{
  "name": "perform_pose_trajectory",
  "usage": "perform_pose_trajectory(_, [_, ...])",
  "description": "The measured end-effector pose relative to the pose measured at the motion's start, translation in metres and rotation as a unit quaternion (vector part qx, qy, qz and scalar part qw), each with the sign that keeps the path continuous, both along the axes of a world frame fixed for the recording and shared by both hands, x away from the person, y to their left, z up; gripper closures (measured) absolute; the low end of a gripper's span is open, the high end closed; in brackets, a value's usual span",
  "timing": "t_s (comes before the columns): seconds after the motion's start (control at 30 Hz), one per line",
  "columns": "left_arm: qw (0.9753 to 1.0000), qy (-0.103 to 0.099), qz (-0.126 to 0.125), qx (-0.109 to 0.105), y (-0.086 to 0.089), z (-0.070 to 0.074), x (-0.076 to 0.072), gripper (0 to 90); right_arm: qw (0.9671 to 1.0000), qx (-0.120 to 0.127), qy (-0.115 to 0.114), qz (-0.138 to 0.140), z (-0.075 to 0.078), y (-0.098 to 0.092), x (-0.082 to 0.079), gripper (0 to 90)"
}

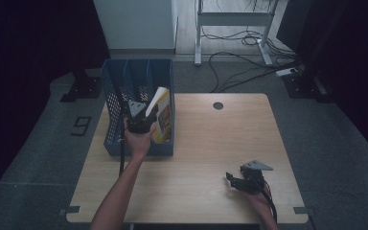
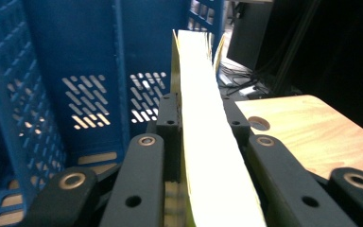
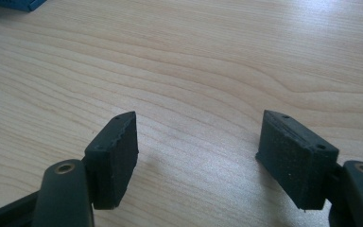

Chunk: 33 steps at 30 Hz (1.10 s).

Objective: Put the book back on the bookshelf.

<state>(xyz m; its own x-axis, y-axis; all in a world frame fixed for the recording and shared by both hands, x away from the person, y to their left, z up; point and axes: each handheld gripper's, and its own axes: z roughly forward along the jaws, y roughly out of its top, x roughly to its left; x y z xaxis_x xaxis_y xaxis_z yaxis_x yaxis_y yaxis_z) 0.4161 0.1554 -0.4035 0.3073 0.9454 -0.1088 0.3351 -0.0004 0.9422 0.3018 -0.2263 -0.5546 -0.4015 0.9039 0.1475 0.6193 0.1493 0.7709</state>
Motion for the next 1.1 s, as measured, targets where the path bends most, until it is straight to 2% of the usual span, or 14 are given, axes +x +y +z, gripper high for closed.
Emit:
perform_pose_trajectory(0.13, [0.9997,0.0,0.015,-0.02,0.008,0.002,0.006,75.6,1.0,0.002,0.0,0.0,0.0,0.0,0.0,28.4])
perform_pose_trajectory(0.37, [0.9994,-0.012,0.019,-0.026,0.007,0.009,0.016,75.6,1.0,0.004,0.001,0.0,0.0,-0.001,0.0,28.5])
perform_pose_trajectory(0.63, [0.9991,-0.025,0.032,-0.015,-0.006,0.011,0.034,75.6,1.0,0.006,0.001,0.0,0.0,-0.001,0.0,28.5])
perform_pose_trajectory(0.87, [0.9988,-0.022,0.041,-0.011,-0.011,0.006,0.049,75.6,1.0,0.008,0.002,0.0,0.0,-0.002,0.001,28.5])
perform_pose_trajectory(1.1, [0.9983,-0.026,0.052,-0.01,-0.012,0.006,0.059,75.6,1.0,0.009,0.002,0.0,0.0,-0.002,0.001,28.5])
